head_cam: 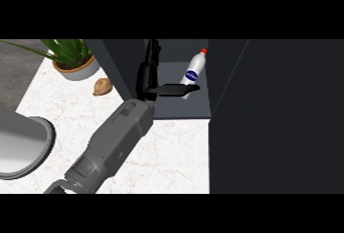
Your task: Pick up the bottled water, place it into the cabinet and close the cabinet
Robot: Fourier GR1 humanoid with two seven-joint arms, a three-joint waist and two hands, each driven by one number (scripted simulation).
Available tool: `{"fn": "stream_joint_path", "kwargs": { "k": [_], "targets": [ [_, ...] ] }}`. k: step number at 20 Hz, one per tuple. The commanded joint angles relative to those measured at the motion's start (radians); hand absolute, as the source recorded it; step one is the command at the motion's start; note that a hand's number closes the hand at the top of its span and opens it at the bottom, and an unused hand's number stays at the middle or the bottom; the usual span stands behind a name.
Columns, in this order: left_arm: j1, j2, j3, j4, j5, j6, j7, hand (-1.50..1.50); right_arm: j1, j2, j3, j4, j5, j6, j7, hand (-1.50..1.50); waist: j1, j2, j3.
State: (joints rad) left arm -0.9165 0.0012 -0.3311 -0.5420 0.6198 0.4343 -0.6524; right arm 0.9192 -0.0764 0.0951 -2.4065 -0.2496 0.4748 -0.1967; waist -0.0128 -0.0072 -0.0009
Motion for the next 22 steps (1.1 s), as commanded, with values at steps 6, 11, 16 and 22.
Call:
{"fn": "stream_joint_path", "kwargs": {
  "k": [6,11,16,22],
  "targets": [
    [0.266,-0.001,-0.186,-0.413,0.041,-0.054,0.049,-1.50,0.027,-0.011,-0.022,-0.126,-0.012,-0.032,0.047,-1.50,0.025,-0.005,0.000],
    [0.409,0.000,-0.252,-0.600,-0.015,0.005,0.038,-1.50,0.076,-0.005,0.032,-0.168,0.035,-0.026,0.044,-1.50,0.013,-0.003,0.000],
    [0.542,0.042,-0.329,-0.755,-0.029,-0.030,0.074,-1.50,0.031,-0.074,-0.015,-0.156,0.037,0.005,0.038,-1.50,0.017,0.000,0.000],
    [0.732,0.194,-0.351,-0.951,-0.007,-0.075,0.107,1.50,0.045,-0.175,0.024,-0.140,0.124,0.123,0.004,1.50,0.023,-0.002,-0.001]
  ]
}}
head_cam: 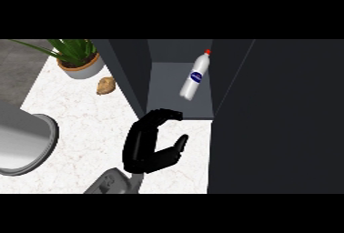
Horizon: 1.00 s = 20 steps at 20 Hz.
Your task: Pick up the bottled water, place it into the cabinet and close the cabinet
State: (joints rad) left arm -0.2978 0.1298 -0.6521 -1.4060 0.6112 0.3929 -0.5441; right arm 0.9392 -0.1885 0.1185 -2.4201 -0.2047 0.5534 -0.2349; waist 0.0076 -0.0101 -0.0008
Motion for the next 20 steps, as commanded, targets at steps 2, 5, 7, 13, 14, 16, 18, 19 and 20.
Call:
{"fn": "stream_joint_path", "kwargs": {
  "k": [2,5,7,13,14,16,18,19,20],
  "targets": [
    [0.152,0.082,-0.032,-0.146,-0.016,0.018,0.010,1.50,0.075,-0.099,0.003,-0.158,0.087,0.086,0.027,1.50,-0.006,-0.003,0.000],
    [0.216,0.138,-0.015,-0.272,0.005,0.029,0.042,-1.50,0.053,-0.115,0.076,-0.170,0.147,0.117,0.028,1.50,0.003,-0.005,-0.001],
    [0.238,0.184,0.038,-0.247,0.019,-0.018,0.003,-1.50,0.043,-0.144,0.080,-0.240,0.144,0.140,0.025,1.50,-0.004,0.000,-0.002],
    [0.416,0.310,0.113,-0.426,0.079,-0.057,-0.010,-1.50,0.070,-0.137,0.217,-0.284,0.276,0.153,0.016,1.50,-0.001,-0.005,-0.002],
    [0.436,0.303,0.109,-0.434,0.081,-0.066,-0.027,-1.50,0.093,-0.144,0.279,-0.269,0.319,0.175,0.008,1.50,-0.013,-0.008,-0.003],
    [0.478,0.307,0.134,-0.432,0.120,-0.108,-0.053,-1.50,0.074,-0.178,0.338,-0.279,0.316,0.200,0.046,1.50,-0.001,-0.004,-0.005],
    [0.498,0.352,0.175,-0.501,0.151,-0.107,-0.019,-1.50,0.058,-0.210,0.371,-0.300,0.314,0.225,0.060,1.50,0.007,-0.007,-0.005],
    [0.511,0.347,0.179,-0.513,0.168,-0.105,-0.012,-1.50,0.048,-0.200,0.413,-0.294,0.351,0.219,0.073,1.50,0.000,-0.010,-0.006],
    [0.561,0.372,0.193,-0.498,0.168,-0.140,-0.049,-1.50,0.027,-0.187,0.443,-0.286,0.358,0.211,0.077,1.50,0.009,-0.013,-0.008]
  ]
}}
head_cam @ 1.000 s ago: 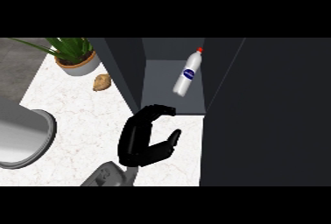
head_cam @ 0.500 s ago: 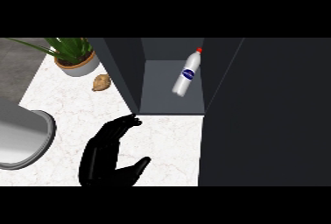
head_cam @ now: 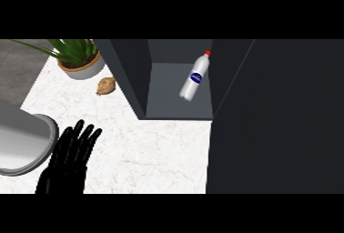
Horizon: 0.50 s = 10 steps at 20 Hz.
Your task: Pick up the bottled water, place it into the cabinet and close the cabinet
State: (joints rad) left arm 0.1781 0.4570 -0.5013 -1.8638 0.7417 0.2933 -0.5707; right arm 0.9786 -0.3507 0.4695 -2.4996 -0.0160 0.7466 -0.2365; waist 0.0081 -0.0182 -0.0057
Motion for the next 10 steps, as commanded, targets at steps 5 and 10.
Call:
{"fn": "stream_joint_path", "kwargs": {
  "k": [5,10],
  "targets": [
    [0.123,0.087,0.078,-0.075,0.062,-0.072,-0.018,-1.50,-0.119,-0.048,0.148,-0.209,0.193,0.011,0.146,1.50,0.031,-0.003,-0.008],
    [0.188,0.150,0.133,-0.107,0.101,-0.143,-0.027,-1.50,-0.118,-0.014,0.253,-0.154,0.144,-0.055,0.183,1.50,0.052,0.004,-0.009]
  ]
}}
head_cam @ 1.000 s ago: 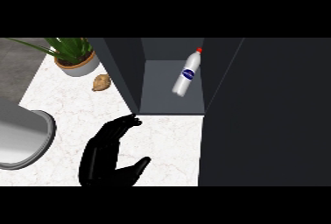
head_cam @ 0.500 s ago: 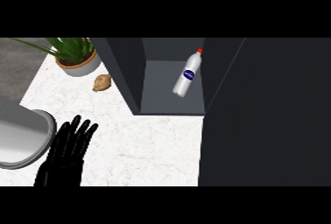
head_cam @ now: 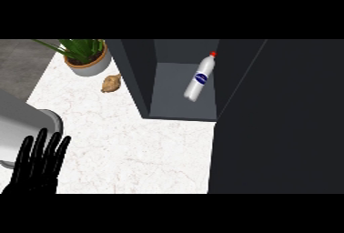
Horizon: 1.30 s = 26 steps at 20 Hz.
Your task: Pick up the bottled water, place it into the cabinet and close the cabinet
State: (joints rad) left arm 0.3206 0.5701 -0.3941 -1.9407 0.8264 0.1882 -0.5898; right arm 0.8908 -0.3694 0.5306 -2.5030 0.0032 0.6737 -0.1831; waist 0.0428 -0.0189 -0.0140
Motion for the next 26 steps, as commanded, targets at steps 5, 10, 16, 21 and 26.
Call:
{"fn": "stream_joint_path", "kwargs": {
  "k": [5,10,16,21,26],
  "targets": [
    [0.073,0.076,0.060,-0.034,0.049,-0.108,-0.011,-1.50,-0.042,0.054,0.271,-0.080,0.043,-0.040,0.111,1.50,0.052,0.021,0.000],
    [0.101,0.120,0.087,-0.038,0.071,-0.175,-0.011,-1.50,-0.094,0.041,0.279,-0.045,0.038,-0.067,0.147,1.50,0.092,0.026,-0.001],
    [0.114,0.147,0.103,-0.036,0.076,-0.237,-0.023,-1.50,-0.195,0.044,0.249,-0.022,0.015,-0.107,0.209,1.50,0.148,0.043,-0.004],
    [0.106,0.169,0.126,-0.041,0.089,-0.258,-0.015,-1.50,-0.279,0.039,0.231,-0.002,0.012,-0.114,0.236,1.50,0.181,0.049,-0.007],
    [0.094,0.186,0.135,-0.032,0.095,-0.282,-0.007,-1.50,-0.377,-0.028,0.182,-0.011,0.045,-0.075,0.266,-1.50,0.209,0.048,-0.015]
  ]
}}
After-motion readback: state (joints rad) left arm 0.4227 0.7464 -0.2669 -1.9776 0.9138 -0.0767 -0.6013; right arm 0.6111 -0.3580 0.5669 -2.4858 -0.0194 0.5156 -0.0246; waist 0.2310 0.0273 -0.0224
